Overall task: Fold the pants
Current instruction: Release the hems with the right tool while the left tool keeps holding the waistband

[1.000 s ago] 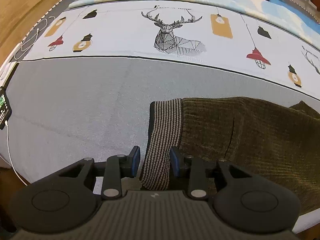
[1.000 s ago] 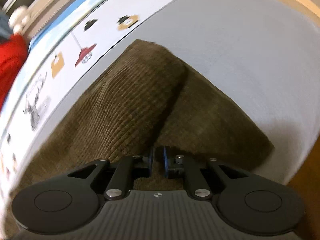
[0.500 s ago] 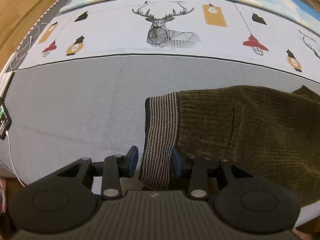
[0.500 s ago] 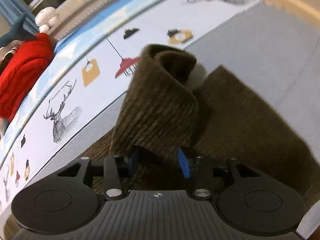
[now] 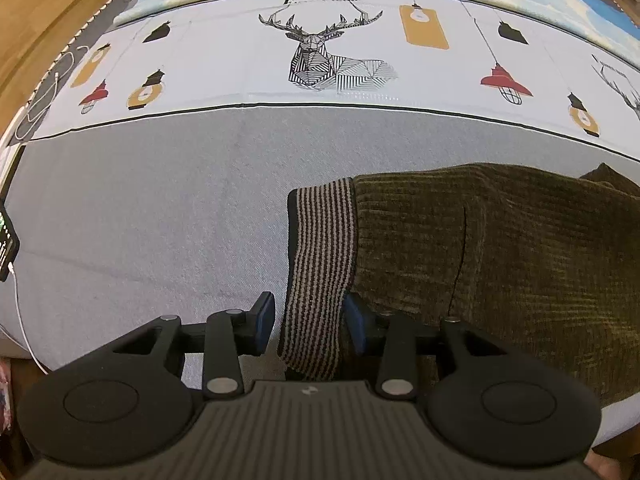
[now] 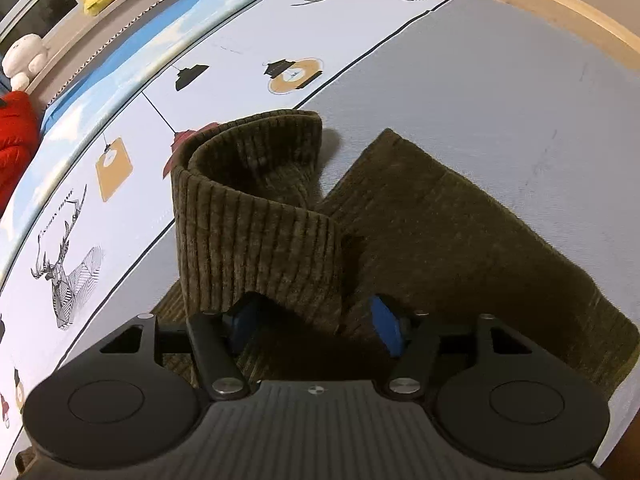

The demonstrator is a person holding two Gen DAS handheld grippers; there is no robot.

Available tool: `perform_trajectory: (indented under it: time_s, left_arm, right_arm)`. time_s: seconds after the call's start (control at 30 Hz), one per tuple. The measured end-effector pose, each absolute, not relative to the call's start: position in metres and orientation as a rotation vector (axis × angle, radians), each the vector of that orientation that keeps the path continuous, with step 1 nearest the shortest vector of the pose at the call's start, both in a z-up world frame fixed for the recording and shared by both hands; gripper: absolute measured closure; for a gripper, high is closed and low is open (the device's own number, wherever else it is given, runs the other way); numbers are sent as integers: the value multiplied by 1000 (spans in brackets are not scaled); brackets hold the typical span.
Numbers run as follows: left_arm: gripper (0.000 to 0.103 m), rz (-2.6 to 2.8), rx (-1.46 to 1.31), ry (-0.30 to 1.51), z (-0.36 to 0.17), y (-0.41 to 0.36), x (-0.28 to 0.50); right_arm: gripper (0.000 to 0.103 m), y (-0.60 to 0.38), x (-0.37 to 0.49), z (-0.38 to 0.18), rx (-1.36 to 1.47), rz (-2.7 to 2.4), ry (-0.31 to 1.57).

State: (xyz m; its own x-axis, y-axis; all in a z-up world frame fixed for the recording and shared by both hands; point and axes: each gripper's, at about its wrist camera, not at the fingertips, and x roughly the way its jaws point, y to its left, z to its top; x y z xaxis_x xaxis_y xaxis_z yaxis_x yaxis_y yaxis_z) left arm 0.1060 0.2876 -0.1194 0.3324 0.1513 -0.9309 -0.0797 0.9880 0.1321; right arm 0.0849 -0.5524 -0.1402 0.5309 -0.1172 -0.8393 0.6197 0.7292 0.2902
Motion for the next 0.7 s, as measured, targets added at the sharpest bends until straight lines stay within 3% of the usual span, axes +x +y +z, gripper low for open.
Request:
perform_trajectory:
  time_s: [0.07, 0.1, 0.2, 0.43, 0.53, 0.7]
  left_arm:
    - [59, 149, 65, 1224, -119, 288, 106]
    - [59, 149, 62, 1224, -119, 288, 106]
    - [60, 150, 51, 1225, -118, 289, 107]
    - [59, 128, 55, 1212, -115, 284, 106]
    - [59, 116, 68, 1205, -115, 282, 103]
    - [59, 113, 54, 1224, -117, 287, 97]
  right_arm:
    - [45, -551, 88, -139, 626, -453, 897]
    - [60, -550, 87, -137, 632, -447, 888]
    - [88, -550, 76, -121, 658, -473, 829]
    - [95, -572, 2, -73, 766, -573, 664]
    - [101, -592, -43, -75, 831, -665, 688]
    - [101, -618, -84, -108, 926, -714, 808]
